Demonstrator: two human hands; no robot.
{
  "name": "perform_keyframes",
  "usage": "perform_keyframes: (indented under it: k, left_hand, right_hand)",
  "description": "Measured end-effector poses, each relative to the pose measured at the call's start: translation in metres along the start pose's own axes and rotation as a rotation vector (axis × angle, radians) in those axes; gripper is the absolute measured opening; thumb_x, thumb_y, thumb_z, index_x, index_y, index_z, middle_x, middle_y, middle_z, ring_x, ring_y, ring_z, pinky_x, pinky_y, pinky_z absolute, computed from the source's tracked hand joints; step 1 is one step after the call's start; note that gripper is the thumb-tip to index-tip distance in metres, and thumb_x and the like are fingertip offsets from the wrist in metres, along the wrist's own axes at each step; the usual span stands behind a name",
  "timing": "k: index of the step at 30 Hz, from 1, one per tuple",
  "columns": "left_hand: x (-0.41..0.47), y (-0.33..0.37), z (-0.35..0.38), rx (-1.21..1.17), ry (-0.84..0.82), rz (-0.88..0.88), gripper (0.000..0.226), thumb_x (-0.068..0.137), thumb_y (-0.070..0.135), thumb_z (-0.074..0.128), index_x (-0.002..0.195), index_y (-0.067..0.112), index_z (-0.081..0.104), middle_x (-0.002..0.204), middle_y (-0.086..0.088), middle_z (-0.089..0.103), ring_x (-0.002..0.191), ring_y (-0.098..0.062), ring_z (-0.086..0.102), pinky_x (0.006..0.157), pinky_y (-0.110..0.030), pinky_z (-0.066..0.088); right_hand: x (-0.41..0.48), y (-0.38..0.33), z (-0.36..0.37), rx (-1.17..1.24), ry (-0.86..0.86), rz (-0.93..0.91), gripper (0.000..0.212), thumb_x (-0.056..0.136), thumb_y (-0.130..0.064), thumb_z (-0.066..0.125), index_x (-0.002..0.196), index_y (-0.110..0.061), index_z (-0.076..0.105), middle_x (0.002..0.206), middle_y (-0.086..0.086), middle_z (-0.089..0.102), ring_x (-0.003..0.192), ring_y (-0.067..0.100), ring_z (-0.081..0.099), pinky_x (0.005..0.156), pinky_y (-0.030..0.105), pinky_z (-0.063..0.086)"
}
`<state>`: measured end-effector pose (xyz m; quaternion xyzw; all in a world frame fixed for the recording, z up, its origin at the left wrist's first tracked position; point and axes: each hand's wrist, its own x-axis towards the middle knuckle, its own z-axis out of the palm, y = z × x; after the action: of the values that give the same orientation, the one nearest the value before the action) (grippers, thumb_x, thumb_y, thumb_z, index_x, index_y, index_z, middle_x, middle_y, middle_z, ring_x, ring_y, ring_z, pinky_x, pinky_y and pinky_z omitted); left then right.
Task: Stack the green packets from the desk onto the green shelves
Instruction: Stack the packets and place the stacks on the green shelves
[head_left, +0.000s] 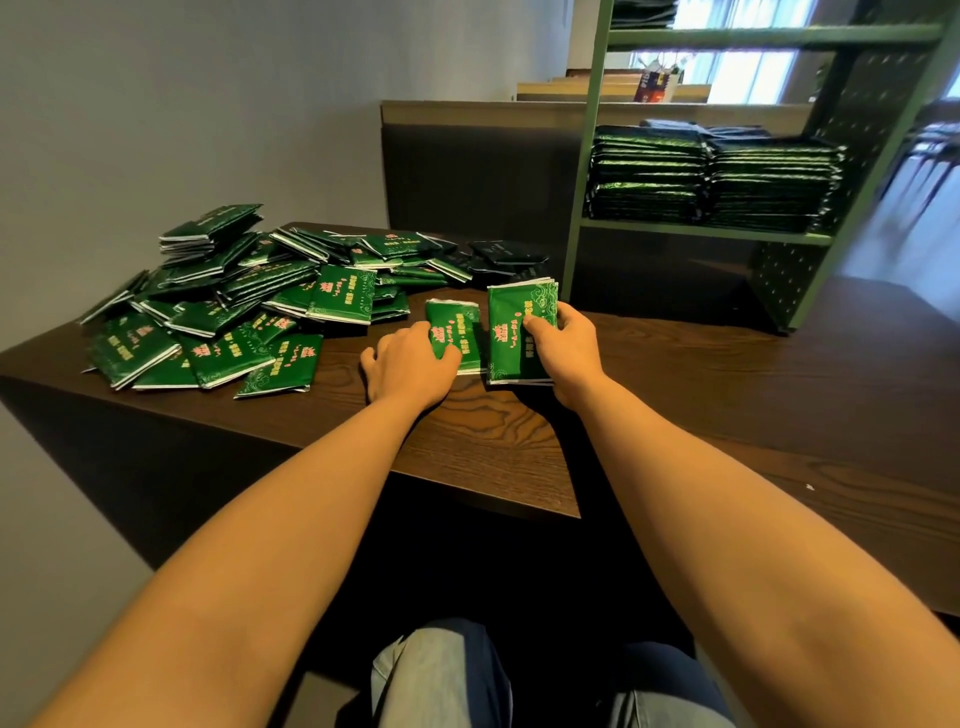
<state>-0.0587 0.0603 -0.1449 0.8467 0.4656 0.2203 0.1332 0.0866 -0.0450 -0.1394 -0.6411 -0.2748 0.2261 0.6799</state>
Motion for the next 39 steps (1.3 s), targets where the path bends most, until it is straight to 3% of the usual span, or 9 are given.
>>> perform_keyframes:
  k: [3,7,10,17,23,26,31,35,39]
  left_hand:
    - [-0.003,0.002,-0.003,-0.203,0.004,0.056,0.05,0.096,0.036,0.057,0.142,0.021,0.047,0.128,-0.007,0.063,0.122,-0.029,0.055,0.105,-0.041,0.035]
    - [-0.004,0.002,-0.007,-0.599,0.091,0.036,0.042,0.093,0.01,0.062,0.134,0.011,0.055,0.126,-0.009,0.063,0.111,-0.019,0.059,0.079,-0.021,0.044]
    - [-0.003,0.008,-0.009,-0.823,0.105,-0.033,0.039,0.093,0.001,0.06,0.132,0.007,0.057,0.13,-0.009,0.06,0.119,-0.02,0.056,0.064,-0.003,0.043]
    - [-0.006,0.024,-0.018,-1.032,0.06,-0.197,0.032,0.095,0.002,0.049,0.122,0.014,0.061,0.107,0.0,0.063,0.079,-0.008,0.056,0.061,-0.019,0.046]
    - [0.0,0.007,-0.026,-0.734,0.126,-0.128,0.02,0.097,0.009,0.048,0.107,0.018,0.062,0.092,0.003,0.062,0.077,-0.009,0.055,0.059,-0.021,0.042]
    - [0.009,-0.018,-0.025,-0.445,0.212,-0.114,0.027,0.092,0.021,0.056,0.119,0.023,0.059,0.116,-0.003,0.058,0.108,-0.023,0.055,0.084,-0.03,0.046]
    - [0.023,-0.051,-0.022,0.037,0.222,-0.152,0.064,0.088,0.034,0.058,0.148,0.034,0.036,0.161,-0.016,0.008,0.147,-0.037,0.008,0.111,-0.053,0.022]
    - [0.032,-0.056,-0.018,0.086,0.03,-0.294,0.067,0.093,0.047,0.051,0.153,0.038,0.023,0.163,-0.023,0.001,0.15,-0.039,-0.002,0.117,-0.054,0.01]
    - [0.029,-0.056,-0.019,0.028,0.141,-0.267,0.057,0.094,0.043,0.05,0.148,0.028,0.041,0.16,-0.018,0.017,0.149,-0.035,0.013,0.117,-0.053,0.012]
  right_hand:
    - [-0.001,-0.001,0.001,-0.003,-0.004,0.013,0.017,0.102,-0.008,0.058,0.096,-0.022,0.066,0.096,-0.001,0.073,0.088,0.014,0.071,0.079,0.031,0.06]
    - [-0.003,-0.007,0.007,-0.004,-0.021,0.063,0.017,0.102,-0.008,0.058,0.095,-0.02,0.068,0.09,-0.002,0.072,0.078,0.01,0.07,0.066,0.024,0.057]
    - [-0.003,-0.011,0.016,0.041,-0.011,0.115,0.021,0.102,-0.007,0.056,0.091,-0.019,0.07,0.096,0.005,0.074,0.085,0.018,0.072,0.075,0.033,0.062]
    - [-0.004,-0.024,0.044,0.189,-0.04,0.254,0.012,0.101,-0.015,0.057,0.1,-0.016,0.069,0.106,0.012,0.076,0.102,0.03,0.074,0.092,0.045,0.059]
    - [0.0,-0.015,0.056,-0.015,-0.023,0.091,0.015,0.102,-0.012,0.054,0.111,-0.018,0.065,0.116,0.008,0.072,0.11,0.027,0.069,0.101,0.047,0.055]
    - [0.005,-0.006,0.059,-0.119,0.017,0.064,0.026,0.101,-0.019,0.057,0.126,-0.016,0.063,0.122,0.006,0.07,0.113,0.027,0.067,0.103,0.051,0.054]
    - [0.021,0.018,0.056,-0.19,0.024,0.01,0.065,0.083,-0.047,0.054,0.141,-0.018,0.057,0.135,0.004,0.066,0.124,0.028,0.063,0.105,0.053,0.052]
    - [0.002,0.001,0.055,-0.254,-0.026,-0.046,0.02,0.1,-0.028,0.056,0.119,-0.025,0.062,0.116,-0.003,0.072,0.111,0.023,0.069,0.1,0.052,0.055]
    - [0.001,0.0,0.055,-0.253,-0.042,-0.067,0.015,0.102,-0.023,0.056,0.115,-0.029,0.061,0.112,-0.005,0.071,0.109,0.021,0.069,0.1,0.051,0.055]
